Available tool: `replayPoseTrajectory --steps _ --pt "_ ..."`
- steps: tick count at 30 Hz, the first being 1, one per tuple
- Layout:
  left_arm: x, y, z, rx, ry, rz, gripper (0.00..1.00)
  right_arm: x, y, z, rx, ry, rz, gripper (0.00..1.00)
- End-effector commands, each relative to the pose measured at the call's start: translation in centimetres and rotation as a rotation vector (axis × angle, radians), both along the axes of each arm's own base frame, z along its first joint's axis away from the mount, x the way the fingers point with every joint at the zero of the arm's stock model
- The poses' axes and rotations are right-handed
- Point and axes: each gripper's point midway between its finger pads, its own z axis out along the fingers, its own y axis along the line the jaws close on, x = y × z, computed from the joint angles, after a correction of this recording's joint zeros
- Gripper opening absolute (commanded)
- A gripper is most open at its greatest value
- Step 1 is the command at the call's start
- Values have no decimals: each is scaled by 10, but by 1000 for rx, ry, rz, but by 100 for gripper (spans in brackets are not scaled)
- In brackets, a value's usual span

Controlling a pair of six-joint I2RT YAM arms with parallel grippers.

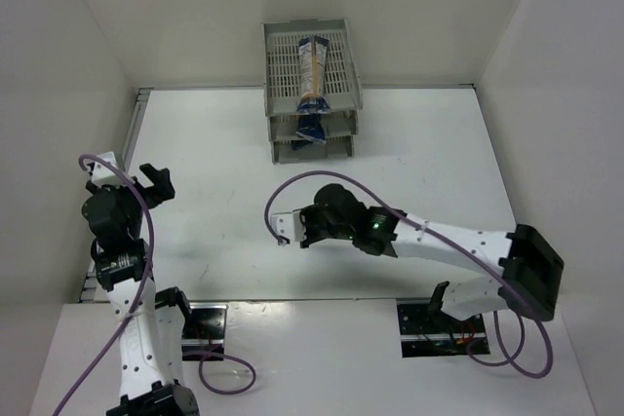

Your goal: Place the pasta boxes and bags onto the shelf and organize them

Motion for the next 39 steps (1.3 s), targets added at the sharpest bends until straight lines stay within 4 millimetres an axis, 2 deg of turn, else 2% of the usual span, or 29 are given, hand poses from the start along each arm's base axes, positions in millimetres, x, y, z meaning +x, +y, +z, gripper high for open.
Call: replayPoseTrajectory --steps 1,3,4,5,6,7,8,10,11,12,14,15,16,17,18,19,21,22,23,24,25,26,27,29,30,31,32,34,39 --pt "2 -7 17 11 -73 -34 99 -17 -23 4 -15 76 17 0" --pt "1 -10 15 11 -73 -43 99 -11 -35 21 -3 22 -24 0" --pt "0 -11 18 16 -84 -43 99 -5 -46 39 41 -11 -69 3" --pt "0 -11 18 16 -84 -43 99 11 -59 53 93 -20 -167 10" --pt "-2 -14 22 22 -98 -52 99 35 -77 71 149 -98 -321 22" --pt "-4 -13 26 29 -113 -43 99 47 -98 86 212 -142 -444 40" --pt "-4 -16 26 29 -113 -52 99 68 -126 100 281 -158 -612 65" --pt "-8 -16 34 42 -141 -41 99 94 -183 116 333 -194 -880 81" --pt "-8 -16 34 42 -141 -38 99 99 -208 126 413 -162 -997 100" --pt "-9 -17 36 46 -151 -36 99 113 -263 135 454 -181 -1177 100" --pt "-11 -19 39 49 -161 -38 99 107 -318 163 566 -211 -1338 100" --pt "-10 -22 39 49 -162 -48 99 102 -364 172 619 -244 -1484 100" --pt "-12 -20 41 52 -170 -38 99 94 -384 188 646 -279 -1525 100" --pt "-11 -23 41 51 -170 -50 99 86 -394 188 645 -261 -1543 100" --pt "-10 -24 37 47 -162 -51 99 73 -406 200 671 -291 -1560 100" --pt "-10 -24 37 47 -162 -51 99 60 -428 213 664 -334 -1611 100" --pt "-9 -31 37 45 -163 -76 99 45 -427 202 582 -245 -1594 100" --pt "-9 -31 37 45 -163 -76 99 35 -430 212 543 -249 -1591 100" --pt "-10 -33 39 48 -171 -79 99 23 -422 192 469 -142 -1582 100" --pt "-10 -33 39 48 -172 -79 99 18 -410 188 452 -83 -1527 100" --pt "-10 -36 39 47 -172 -91 99 14 -403 192 445 -44 -1505 100" --pt "-10 -40 37 43 -164 -105 99 9 -397 186 416 8 -1483 100" --pt "-11 -40 39 46 -172 -105 99 -4 -387 169 369 124 -1456 100" --pt "-11 -47 39 43 -173 -132 99 -10 -387 163 326 217 -1465 100" --pt "-12 -48 41 46 -182 -132 99 -25 -382 144 275 348 -1480 100" --pt "-12 -50 41 45 -182 -142 99 -28 -378 141 255 410 -1476 100" --pt "-13 -53 43 47 -191 -151 99 -24 -384 130 265 476 -1563 100" --pt "-13 -54 43 46 -191 -151 99 -31 -389 114 208 494 -1603 100" --pt "-16 -59 48 59 -210 -171 99 -52 -390 101 214 472 -1650 100"
